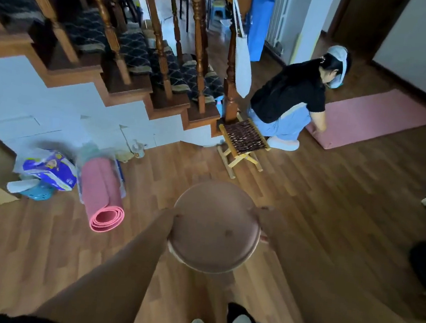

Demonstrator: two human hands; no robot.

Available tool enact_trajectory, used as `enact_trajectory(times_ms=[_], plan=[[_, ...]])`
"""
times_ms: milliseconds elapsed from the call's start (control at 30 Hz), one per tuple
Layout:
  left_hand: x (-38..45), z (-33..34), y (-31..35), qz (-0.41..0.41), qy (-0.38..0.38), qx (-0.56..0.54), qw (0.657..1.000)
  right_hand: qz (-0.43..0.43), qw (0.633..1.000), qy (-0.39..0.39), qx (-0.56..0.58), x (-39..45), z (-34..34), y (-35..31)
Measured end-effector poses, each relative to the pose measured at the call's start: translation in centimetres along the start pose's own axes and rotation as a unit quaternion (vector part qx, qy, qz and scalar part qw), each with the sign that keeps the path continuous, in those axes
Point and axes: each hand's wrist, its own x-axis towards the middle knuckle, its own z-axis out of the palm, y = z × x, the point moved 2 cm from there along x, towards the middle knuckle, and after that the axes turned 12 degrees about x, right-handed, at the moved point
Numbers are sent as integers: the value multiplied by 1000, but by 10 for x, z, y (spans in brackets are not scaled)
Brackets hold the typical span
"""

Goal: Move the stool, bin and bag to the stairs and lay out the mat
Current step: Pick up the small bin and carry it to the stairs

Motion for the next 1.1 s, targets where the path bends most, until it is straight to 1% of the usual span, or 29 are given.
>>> enact_trajectory(times_ms=[133,233,367,467,600,767,933,1100], plan=[[32,2,46,12,-6,-1,1000,-4,1000,10,3,32,22,-33],[60,9,71,14,3,-1,1000,-15,1000,-4,-12,61,36,-55],[108,25,105,-18,14,-23,999,-1,999,-20,-28,121,54,-90],[140,35,133,-42,35,-37,998,20,999,-36,-12,168,66,-117],[173,52,175,-62,60,-55,995,59,996,-67,-15,214,82,-159],[215,58,212,-86,74,-84,990,64,994,-81,-26,261,104,-205],[256,59,241,-90,87,-107,986,75,994,-71,-24,305,120,-229],[313,61,269,-112,84,-100,985,69,996,-47,-18,352,143,-244]])
